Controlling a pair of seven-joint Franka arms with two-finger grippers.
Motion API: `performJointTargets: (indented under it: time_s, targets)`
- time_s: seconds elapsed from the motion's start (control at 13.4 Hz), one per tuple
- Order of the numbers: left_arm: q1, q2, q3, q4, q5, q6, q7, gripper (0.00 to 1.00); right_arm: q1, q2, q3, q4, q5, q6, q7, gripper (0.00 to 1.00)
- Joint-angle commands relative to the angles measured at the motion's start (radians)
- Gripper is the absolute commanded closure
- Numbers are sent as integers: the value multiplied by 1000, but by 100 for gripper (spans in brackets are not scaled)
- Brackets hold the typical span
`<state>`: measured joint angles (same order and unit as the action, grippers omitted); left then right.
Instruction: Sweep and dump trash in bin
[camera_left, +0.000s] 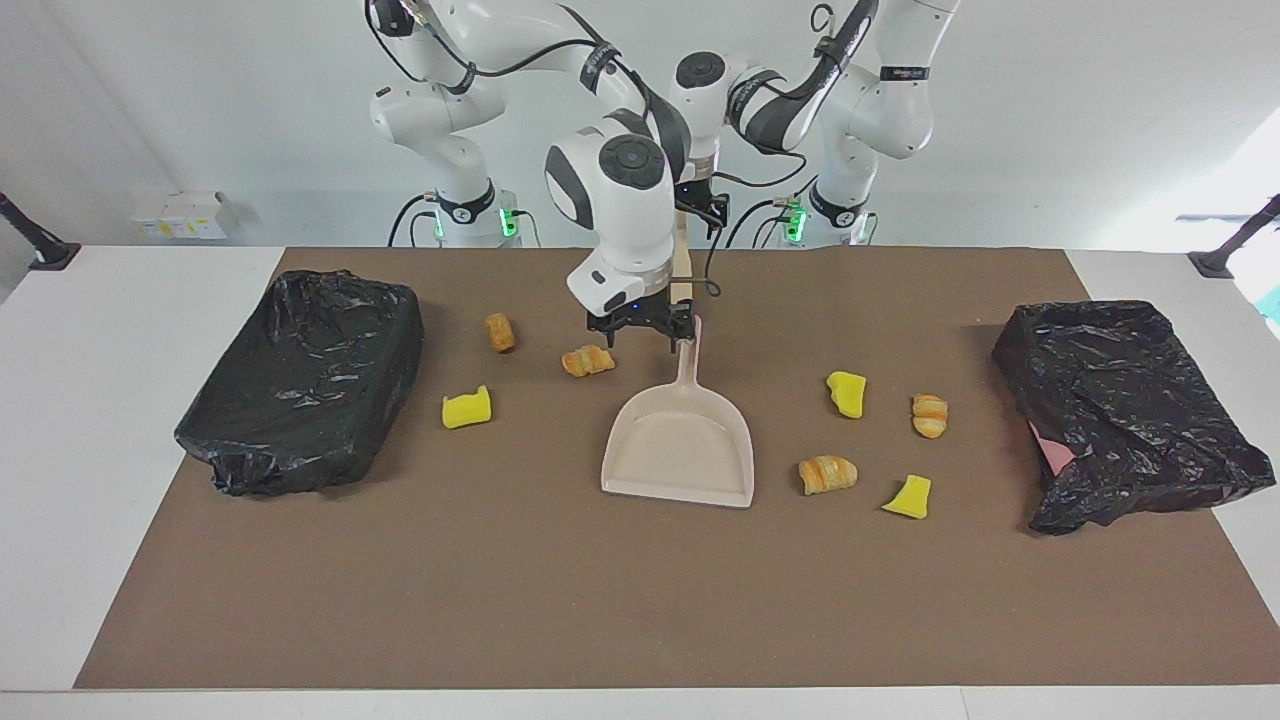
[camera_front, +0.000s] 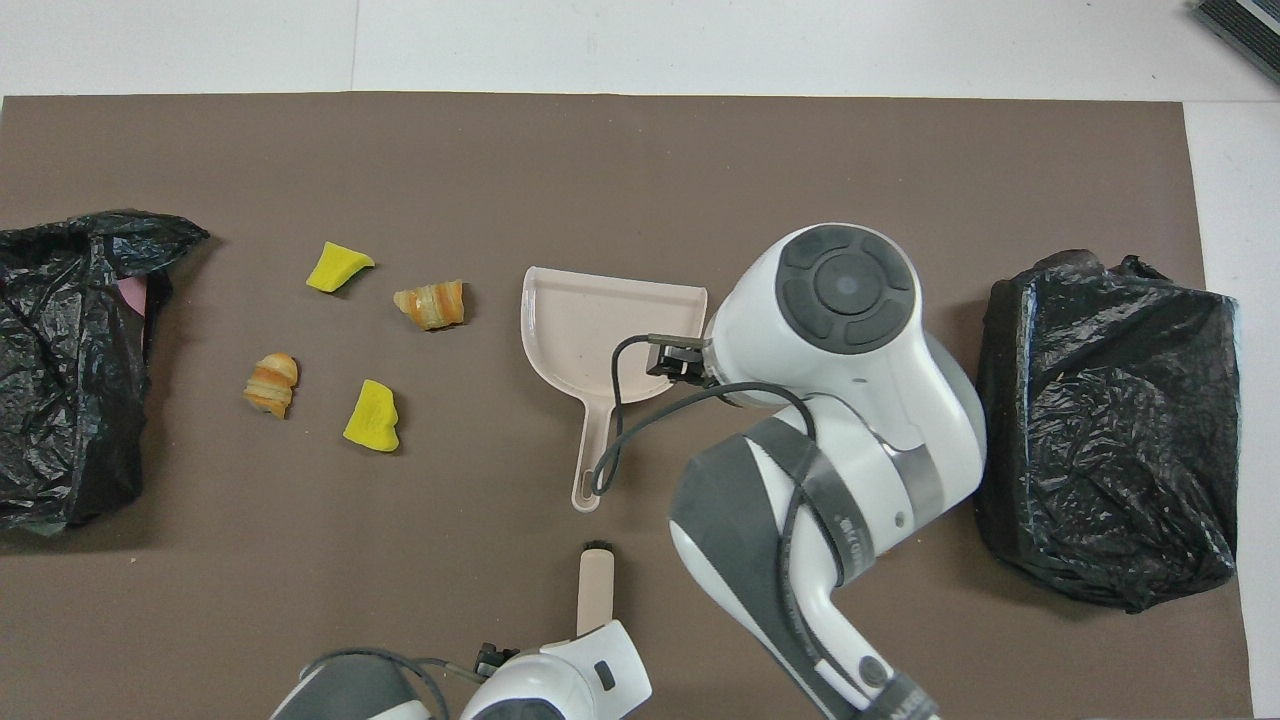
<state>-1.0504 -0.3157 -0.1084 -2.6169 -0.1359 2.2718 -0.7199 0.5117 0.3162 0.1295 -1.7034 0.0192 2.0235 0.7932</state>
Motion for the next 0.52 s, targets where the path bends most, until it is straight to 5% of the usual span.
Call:
performJointTargets:
  time_s: [0.0,0.3,0.45]
  targets:
    - [-42,-36,21,-64,-4,57,-45,0,30,61,-1,19,-1,73,64,0]
    - [-33,-29,21,-64,-4,58,-49,3,42,95,-1,16,1,121,69,4]
    - [-29,-29,22,-64,-11,67,-50,29,39,113,1,4,13,147,67,14]
